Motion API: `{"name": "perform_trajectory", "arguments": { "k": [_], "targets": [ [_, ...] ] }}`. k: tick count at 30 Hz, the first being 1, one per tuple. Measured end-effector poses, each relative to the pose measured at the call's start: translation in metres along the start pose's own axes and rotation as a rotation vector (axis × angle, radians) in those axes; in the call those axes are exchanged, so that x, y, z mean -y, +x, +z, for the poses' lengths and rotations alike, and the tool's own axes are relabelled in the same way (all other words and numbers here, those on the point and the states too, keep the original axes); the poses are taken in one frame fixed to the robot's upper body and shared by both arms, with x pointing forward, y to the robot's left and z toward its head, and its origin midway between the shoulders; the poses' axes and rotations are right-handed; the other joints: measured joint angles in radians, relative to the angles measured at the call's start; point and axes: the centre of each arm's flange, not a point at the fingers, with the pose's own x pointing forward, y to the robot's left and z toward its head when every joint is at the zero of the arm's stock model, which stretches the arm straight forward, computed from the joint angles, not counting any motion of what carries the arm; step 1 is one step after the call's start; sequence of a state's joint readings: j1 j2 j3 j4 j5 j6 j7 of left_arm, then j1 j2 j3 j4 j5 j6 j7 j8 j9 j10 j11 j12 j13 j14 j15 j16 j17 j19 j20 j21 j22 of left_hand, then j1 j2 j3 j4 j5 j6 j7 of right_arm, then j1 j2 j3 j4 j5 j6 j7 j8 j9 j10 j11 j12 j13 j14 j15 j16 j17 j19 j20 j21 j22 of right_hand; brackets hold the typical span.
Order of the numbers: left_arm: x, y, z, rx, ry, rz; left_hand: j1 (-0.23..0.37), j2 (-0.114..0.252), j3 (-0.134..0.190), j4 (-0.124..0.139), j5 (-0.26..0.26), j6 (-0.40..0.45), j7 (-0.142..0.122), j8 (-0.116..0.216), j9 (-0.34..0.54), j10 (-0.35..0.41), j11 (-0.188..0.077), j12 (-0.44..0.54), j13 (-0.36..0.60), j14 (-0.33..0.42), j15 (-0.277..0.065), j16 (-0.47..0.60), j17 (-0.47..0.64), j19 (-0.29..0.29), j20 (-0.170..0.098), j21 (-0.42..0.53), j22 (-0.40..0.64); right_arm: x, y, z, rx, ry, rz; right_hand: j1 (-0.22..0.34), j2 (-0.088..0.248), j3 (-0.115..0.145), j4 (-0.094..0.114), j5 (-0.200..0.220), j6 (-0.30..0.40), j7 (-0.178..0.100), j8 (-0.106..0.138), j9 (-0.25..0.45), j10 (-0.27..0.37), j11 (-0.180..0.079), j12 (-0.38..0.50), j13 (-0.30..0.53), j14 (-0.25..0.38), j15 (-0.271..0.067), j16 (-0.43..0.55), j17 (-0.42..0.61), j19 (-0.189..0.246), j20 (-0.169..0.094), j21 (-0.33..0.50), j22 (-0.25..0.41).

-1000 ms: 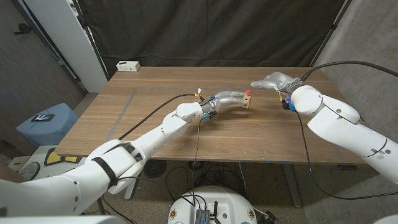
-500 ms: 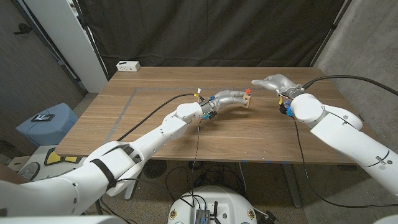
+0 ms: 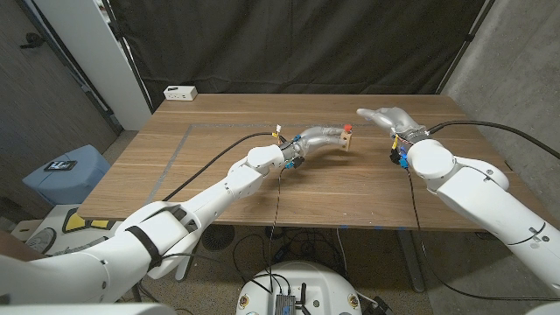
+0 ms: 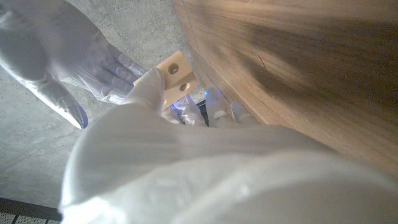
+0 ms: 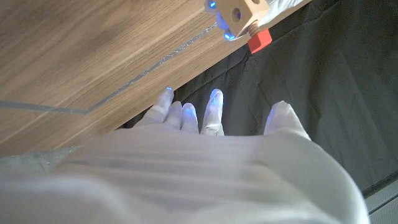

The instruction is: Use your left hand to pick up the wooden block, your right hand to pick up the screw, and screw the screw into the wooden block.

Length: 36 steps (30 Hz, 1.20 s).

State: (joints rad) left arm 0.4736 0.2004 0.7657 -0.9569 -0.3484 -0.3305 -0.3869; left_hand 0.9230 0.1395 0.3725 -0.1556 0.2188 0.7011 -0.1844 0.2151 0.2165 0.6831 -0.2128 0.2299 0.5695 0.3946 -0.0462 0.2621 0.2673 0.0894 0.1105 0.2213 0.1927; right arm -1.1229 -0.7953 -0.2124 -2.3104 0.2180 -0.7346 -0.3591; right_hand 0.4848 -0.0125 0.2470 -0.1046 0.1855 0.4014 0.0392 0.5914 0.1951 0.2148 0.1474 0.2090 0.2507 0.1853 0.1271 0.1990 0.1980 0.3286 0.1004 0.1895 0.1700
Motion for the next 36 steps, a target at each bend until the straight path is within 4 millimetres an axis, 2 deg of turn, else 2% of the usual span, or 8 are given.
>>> {"name": "perform_trajectory", "arguments": {
  "k": [9, 16, 22, 27, 32, 36],
  "targets": [
    [-0.001, 0.000, 0.000, 0.010, 0.001, 0.011, -0.001, 0.001, 0.003, -0.002, 0.000, 0.000, 0.000, -0.001, 0.000, -0.001, 0.000, 0.004, -0.001, 0.000, 0.000, 0.000, 0.000, 0.000, 0.000, 0.000, 0.000, -0.010, 0.000, -0.007, 0.008, 0.129, -0.019, -0.032, -0.008, -0.010, 0.010, -0.004, 0.000, 0.011, -0.015, -0.005, -0.035, 0.006, -0.013, -0.008, -0.016, 0.016, 0.000, 0.005, -0.004, 0.004, 0.000, 0.000],
    [-0.004, 0.003, 0.000, 0.018, 0.003, 0.019, -0.002, 0.002, 0.003, -0.002, 0.000, 0.000, 0.000, -0.004, 0.000, -0.001, 0.000, 0.004, -0.002, 0.000, 0.000, 0.000, 0.000, 0.000, 0.000, 0.000, 0.000, -0.017, 0.001, -0.012, 0.014, 0.227, -0.039, -0.048, -0.003, -0.014, 0.014, -0.004, -0.020, 0.024, -0.045, -0.009, -0.056, 0.006, -0.017, -0.014, -0.044, 0.017, -0.008, 0.005, -0.020, 0.009, -0.005, 0.000],
    [-0.005, 0.005, 0.000, 0.025, 0.006, 0.024, -0.002, 0.002, 0.004, -0.002, 0.000, 0.002, -0.001, 0.000, -0.001, -0.003, 0.000, 0.004, -0.002, 0.000, 0.000, 0.000, 0.000, 0.000, 0.000, 0.000, 0.000, -0.025, 0.002, -0.016, 0.016, 0.292, -0.040, -0.052, 0.001, -0.014, 0.014, -0.004, -0.027, 0.020, -0.063, -0.014, -0.074, -0.001, -0.021, -0.021, -0.065, 0.021, -0.011, 0.004, -0.032, 0.008, -0.005, -0.001],
    [-0.006, 0.007, 0.000, 0.030, 0.008, 0.029, -0.002, 0.002, 0.005, -0.001, 0.000, 0.002, -0.001, 0.000, -0.001, -0.003, 0.000, 0.004, -0.002, 0.000, 0.000, 0.000, 0.002, 0.000, 0.000, 0.000, 0.000, -0.030, 0.003, -0.017, 0.021, 0.334, -0.039, -0.057, 0.006, -0.018, 0.010, -0.004, -0.032, 0.014, -0.075, -0.018, -0.097, -0.002, -0.024, -0.029, -0.095, 0.023, -0.018, 0.002, -0.061, 0.006, -0.012, -0.003],
    [-0.007, 0.008, 0.000, 0.033, 0.009, 0.032, -0.003, 0.003, 0.005, -0.001, -0.001, 0.002, -0.001, 0.000, -0.001, -0.003, 0.000, 0.004, -0.002, 0.000, 0.000, 0.000, 0.005, 0.000, 0.000, 0.000, 0.000, -0.035, 0.004, -0.019, 0.025, 0.376, -0.035, -0.064, 0.013, -0.018, 0.010, -0.004, -0.023, -0.005, -0.096, -0.023, -0.128, -0.019, -0.028, -0.041, -0.137, 0.024, -0.022, 0.002, -0.097, 0.004, -0.013, -0.003],
    [-0.007, 0.008, -0.001, 0.034, 0.011, 0.033, -0.003, 0.003, 0.005, -0.001, -0.001, 0.002, -0.001, 0.000, 0.000, -0.003, 0.000, 0.004, -0.002, 0.000, 0.000, 0.000, 0.005, 0.000, 0.000, 0.005, 0.000, -0.038, 0.004, -0.020, 0.031, 0.402, -0.034, -0.064, 0.013, -0.018, 0.010, -0.004, -0.028, -0.015, -0.113, -0.023, -0.155, -0.021, -0.028, -0.046, -0.161, 0.021, -0.022, 0.002, -0.112, 0.002, -0.013, -0.003]
  ]
}}
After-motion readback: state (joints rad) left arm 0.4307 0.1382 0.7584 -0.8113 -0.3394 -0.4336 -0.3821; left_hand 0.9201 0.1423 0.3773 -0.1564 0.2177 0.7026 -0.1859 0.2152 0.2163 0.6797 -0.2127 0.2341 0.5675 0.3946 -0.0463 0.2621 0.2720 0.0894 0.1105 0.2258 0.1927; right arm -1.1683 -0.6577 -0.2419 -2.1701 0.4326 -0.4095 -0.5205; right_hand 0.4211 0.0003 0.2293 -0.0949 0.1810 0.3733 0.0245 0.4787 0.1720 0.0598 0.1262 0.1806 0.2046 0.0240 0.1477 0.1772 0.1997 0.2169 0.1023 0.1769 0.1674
